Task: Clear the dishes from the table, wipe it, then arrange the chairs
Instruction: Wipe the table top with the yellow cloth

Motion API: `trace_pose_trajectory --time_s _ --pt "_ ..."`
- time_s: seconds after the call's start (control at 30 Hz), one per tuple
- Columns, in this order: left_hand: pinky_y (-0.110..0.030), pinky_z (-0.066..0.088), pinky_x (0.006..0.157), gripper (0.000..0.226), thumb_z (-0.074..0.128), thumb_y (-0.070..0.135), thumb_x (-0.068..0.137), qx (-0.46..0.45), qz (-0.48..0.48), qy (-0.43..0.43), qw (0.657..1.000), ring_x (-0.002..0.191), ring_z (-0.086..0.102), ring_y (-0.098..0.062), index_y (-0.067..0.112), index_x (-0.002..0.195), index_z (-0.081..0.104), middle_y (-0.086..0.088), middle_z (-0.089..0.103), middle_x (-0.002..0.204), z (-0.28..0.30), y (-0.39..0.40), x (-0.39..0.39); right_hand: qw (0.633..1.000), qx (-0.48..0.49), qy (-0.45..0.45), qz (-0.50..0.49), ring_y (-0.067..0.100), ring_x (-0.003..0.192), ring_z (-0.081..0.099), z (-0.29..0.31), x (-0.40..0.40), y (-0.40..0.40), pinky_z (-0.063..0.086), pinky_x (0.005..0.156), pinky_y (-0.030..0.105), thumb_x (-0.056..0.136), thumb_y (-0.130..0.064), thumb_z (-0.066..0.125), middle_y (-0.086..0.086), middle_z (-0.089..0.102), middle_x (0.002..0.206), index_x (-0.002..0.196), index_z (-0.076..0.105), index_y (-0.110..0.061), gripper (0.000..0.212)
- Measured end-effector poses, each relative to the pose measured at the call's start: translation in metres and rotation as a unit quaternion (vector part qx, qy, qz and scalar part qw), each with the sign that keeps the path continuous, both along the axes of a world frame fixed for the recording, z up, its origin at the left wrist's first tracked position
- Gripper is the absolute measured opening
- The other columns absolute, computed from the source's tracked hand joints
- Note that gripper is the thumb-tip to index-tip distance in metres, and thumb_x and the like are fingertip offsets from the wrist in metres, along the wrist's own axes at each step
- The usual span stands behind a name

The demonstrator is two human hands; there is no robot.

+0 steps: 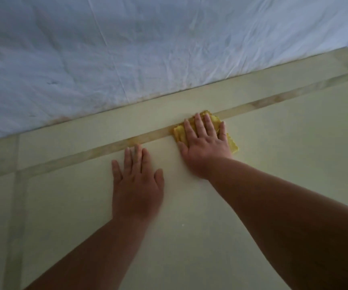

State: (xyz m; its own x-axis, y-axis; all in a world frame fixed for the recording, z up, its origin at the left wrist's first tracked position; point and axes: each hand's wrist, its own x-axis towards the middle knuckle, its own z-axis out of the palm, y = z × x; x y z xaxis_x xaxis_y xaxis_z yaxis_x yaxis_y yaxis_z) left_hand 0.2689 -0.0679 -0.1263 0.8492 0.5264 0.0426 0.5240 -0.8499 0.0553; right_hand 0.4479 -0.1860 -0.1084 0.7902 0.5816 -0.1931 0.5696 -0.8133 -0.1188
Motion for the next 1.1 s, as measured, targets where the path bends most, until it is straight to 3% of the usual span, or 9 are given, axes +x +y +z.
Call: trace_pose_trajectory --time_s 0.23,0.5,0.63,0.9,1.0,1.1 --pt "-0.063 0.017 0.130 0.072 0.026 0.047 0.106 0.013 0.005 0.006 1.000 0.164 0.022 -0.031 0.006 0.164 0.039 -0.015 0.029 0.175 -0.005 0.002 0.002 1.000 0.004 -0.001 -0.001 0.025 0.167 -0.019 0.001 0.043 0.052 -0.010 0.129 0.066 0.102 -0.071 0.010 0.000 -0.014 0.182 0.173 -0.004 -0.034 0.081" --pt "-0.061 0.012 0.131 0.075 0.021 0.051 0.105 -0.004 0.008 0.013 1.000 0.165 0.018 -0.030 0.008 0.165 0.036 -0.013 0.026 0.176 -0.002 0.003 0.000 1.000 0.010 -0.001 0.002 0.021 0.167 -0.017 0.004 0.029 0.039 -0.010 0.130 0.064 0.104 -0.070 0.011 -0.001 -0.013 0.182 0.173 -0.002 -0.034 0.079" --pt "-0.060 0.006 0.132 0.076 0.018 0.054 0.105 -0.025 0.006 0.031 0.999 0.166 0.011 -0.029 0.011 0.167 0.031 -0.009 0.023 0.178 0.004 0.005 0.000 1.000 0.018 0.005 0.001 0.021 0.167 -0.017 0.003 -0.011 0.007 -0.010 0.131 0.063 0.102 -0.070 0.009 -0.001 -0.012 0.183 0.173 -0.001 -0.034 0.080" --pt "-0.062 0.004 0.131 0.067 0.030 0.045 0.110 -0.053 0.011 0.044 0.998 0.166 0.007 -0.030 0.010 0.167 0.029 -0.009 0.017 0.179 0.014 0.001 0.002 0.999 0.019 0.004 -0.042 0.020 0.166 -0.021 0.004 -0.136 -0.085 -0.012 0.131 0.062 0.103 -0.071 0.009 -0.002 -0.014 0.182 0.173 -0.003 -0.034 0.080" --pt "-0.071 0.004 0.128 0.065 0.030 0.042 0.112 -0.051 0.014 0.091 0.994 0.166 0.008 -0.032 0.006 0.166 0.029 -0.011 0.017 0.179 0.021 0.001 0.004 0.998 0.014 0.000 -0.061 0.020 0.166 -0.021 0.003 -0.187 -0.120 -0.011 0.131 0.061 0.103 -0.070 0.011 -0.003 -0.014 0.182 0.173 -0.003 -0.035 0.080" --pt "-0.077 0.004 0.124 0.061 0.033 0.032 0.111 -0.050 0.013 0.191 0.980 0.165 0.007 -0.032 0.005 0.165 0.029 -0.012 0.018 0.178 0.046 -0.019 0.013 0.996 0.002 0.006 -0.089 0.020 0.166 -0.022 0.003 -0.238 -0.159 -0.011 0.131 0.060 0.103 -0.070 0.014 -0.003 -0.014 0.182 0.173 -0.003 -0.036 0.080"
